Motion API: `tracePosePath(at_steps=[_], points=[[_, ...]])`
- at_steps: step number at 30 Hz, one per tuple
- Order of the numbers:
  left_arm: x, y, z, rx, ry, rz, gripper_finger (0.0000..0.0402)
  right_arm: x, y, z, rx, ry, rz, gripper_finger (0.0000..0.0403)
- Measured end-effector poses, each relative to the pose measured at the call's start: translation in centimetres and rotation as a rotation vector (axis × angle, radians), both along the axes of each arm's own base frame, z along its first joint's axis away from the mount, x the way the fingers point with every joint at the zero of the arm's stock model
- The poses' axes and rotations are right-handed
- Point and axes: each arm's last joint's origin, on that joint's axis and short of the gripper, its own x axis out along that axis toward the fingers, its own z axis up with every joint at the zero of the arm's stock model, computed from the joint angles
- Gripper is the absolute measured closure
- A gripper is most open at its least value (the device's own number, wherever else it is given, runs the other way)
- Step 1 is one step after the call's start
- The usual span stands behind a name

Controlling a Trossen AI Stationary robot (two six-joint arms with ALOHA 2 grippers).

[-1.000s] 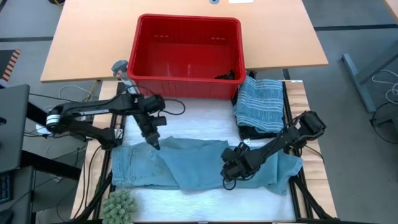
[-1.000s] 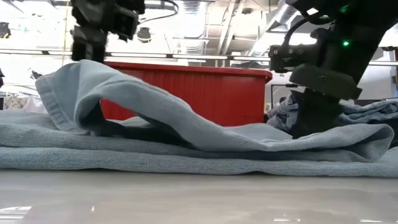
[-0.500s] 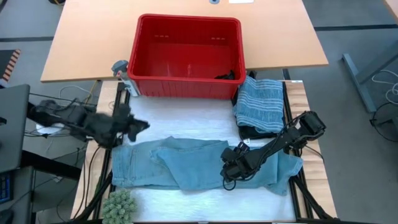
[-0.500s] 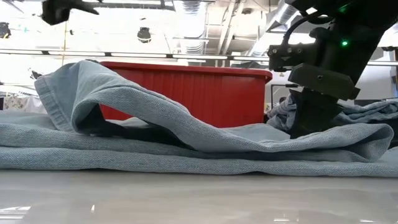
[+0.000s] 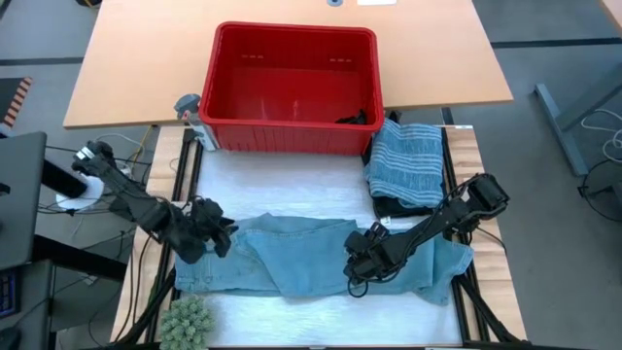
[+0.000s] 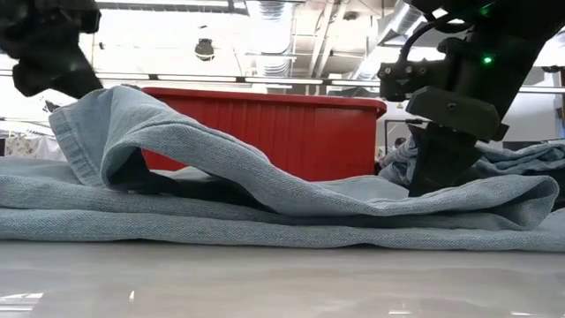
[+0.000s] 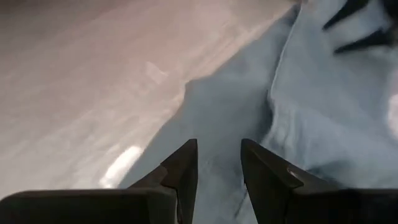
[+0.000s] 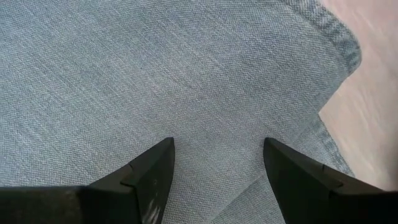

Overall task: Fold Laundry from Bin
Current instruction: Fold the light blue pants

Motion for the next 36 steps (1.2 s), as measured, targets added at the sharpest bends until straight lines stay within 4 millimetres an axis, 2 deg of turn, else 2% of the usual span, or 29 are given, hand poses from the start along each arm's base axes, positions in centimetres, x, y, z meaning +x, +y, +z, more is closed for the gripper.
tracePosePath(at_steps=[6, 17, 25, 29, 33, 36], points=[[0.6, -2.4, -0.9, 0.039, -0.017, -0.072, 0.0292, 0.1, -0.1, 0.0, 0.008, -0.007, -0.004, 0.0132], [-1.6, -4.0, -1.9, 0.09, -0.046, -0.143, 0.0282, 0.6, -0.4, 0.0, 0.06, 0.002, 0.019, 0.0132], [-1.8, -3.8, -3.6, 0.117, 0.011, -0.201, 0.0212, 0.8, -0.8, 0.0, 0.1, 0.022, 0.033, 0.0132], [-2.3, -3.3, -2.9, 0.122, 0.076, -0.211, 0.0178, 0.8, -0.7, 0.0, 0.111, 0.026, 0.039, 0.0133], [-2.6, -2.7, -2.3, 0.111, 0.03, -0.171, 0.0159, 0.9, -0.7, 0.0, 0.115, 0.026, 0.042, 0.0133], [-2.7, -2.5, -2.8, 0.102, -0.002, -0.156, 0.0156, 0.9, -0.7, 0.0, 0.118, 0.026, 0.039, 0.0133]])
